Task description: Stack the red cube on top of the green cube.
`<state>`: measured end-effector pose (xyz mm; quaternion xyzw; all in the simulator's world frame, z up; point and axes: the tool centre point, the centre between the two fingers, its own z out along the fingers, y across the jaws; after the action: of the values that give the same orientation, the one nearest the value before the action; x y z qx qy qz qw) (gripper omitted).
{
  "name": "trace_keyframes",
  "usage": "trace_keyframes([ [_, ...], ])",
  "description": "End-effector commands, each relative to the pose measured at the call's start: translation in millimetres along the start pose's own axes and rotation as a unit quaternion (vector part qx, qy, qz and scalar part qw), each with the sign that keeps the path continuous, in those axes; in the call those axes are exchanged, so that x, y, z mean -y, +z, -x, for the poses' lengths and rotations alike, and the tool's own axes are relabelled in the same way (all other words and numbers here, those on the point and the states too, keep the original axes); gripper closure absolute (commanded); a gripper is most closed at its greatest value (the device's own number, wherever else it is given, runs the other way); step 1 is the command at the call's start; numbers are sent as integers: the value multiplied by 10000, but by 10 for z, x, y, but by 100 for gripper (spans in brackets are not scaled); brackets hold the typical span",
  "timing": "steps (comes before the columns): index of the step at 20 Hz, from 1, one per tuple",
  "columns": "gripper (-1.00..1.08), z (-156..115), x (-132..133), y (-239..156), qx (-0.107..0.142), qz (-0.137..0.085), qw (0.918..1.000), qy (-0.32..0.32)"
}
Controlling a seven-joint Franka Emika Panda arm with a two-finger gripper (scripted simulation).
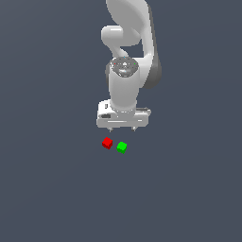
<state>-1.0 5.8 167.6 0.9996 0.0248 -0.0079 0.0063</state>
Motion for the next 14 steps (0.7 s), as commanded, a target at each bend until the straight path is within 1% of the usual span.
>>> trace_keyframes([
  [1,-92,0,0,0,0,0,10000,0],
  [7,-92,12,-14,22,-2,0,9999,-112],
  [14,-92,53,-67,104,-11,-2,9986,-522],
])
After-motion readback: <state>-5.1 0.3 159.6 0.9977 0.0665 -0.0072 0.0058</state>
